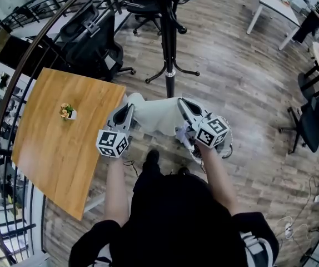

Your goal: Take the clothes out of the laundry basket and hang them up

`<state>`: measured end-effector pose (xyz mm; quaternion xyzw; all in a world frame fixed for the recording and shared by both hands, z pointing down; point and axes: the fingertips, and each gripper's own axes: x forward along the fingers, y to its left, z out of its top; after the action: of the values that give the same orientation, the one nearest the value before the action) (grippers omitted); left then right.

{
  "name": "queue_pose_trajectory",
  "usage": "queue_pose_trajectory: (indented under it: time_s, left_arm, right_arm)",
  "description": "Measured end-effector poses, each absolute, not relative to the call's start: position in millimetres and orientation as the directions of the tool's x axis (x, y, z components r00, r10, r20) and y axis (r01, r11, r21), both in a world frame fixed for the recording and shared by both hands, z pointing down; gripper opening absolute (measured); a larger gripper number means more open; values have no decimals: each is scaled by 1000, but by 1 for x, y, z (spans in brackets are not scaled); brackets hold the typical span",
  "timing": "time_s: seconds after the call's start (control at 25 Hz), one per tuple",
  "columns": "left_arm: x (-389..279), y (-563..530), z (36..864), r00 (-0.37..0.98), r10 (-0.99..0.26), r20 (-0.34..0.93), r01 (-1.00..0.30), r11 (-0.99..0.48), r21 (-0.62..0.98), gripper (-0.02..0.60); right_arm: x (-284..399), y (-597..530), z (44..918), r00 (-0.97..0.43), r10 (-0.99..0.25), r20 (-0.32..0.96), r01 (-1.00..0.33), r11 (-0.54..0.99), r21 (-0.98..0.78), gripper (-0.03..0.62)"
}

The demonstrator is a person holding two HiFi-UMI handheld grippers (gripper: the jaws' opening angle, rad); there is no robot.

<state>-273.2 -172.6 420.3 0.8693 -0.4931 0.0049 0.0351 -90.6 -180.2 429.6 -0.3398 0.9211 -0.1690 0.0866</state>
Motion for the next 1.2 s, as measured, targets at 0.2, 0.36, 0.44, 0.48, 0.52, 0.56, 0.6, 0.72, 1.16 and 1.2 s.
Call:
queue_pose_trajectory:
  time_s: [0.2,0.36,0.44,0.48,0.52,0.56,0.6,0.72,1.16,1.2]
  left_arm:
    - [-301,-219,417,570,-821,37,-821,-568,62,41]
    - [-318,-255,411,615,-789,14,-787,-612,71,41]
    - [-320,-268,405,637,-771,4,-770,-636,55,41]
    - [-321,-275,401,648,-762,-3,-761,-647,51,41]
    - [-322,-282,396,659,-752,-12,-751,-658,50,41]
    - [-323,-289,391,670,-742,-21,-740,-670,52,41]
    - [-324,-296,386,682,-731,-31,-729,-682,53,41]
    - [-322,-316,370,716,-695,-65,-694,-719,40,41]
    - [-287,-381,352,800,-589,-113,-593,-805,6,41]
    - [-284,-386,359,804,-586,-102,-588,-809,10,41]
  right_arm:
    - [-119,-213,425,-707,-706,-42,-646,669,-368,9]
    - [-137,-233,417,-663,-748,-45,-697,638,-328,9]
    - [-140,-238,412,-644,-763,-52,-719,627,-300,9]
    - [-141,-242,408,-635,-770,-60,-727,622,-292,9]
    - [-141,-246,404,-624,-778,-71,-734,615,-290,9]
    - [-142,-251,399,-611,-788,-81,-742,605,-289,9]
    - [-142,-255,395,-597,-798,-89,-752,594,-286,9]
    - [-142,-267,379,-558,-820,-128,-775,570,-272,9]
    - [-121,-306,366,-414,-902,-122,-880,431,-201,9]
    - [-118,-308,373,-392,-915,-92,-896,403,-188,9]
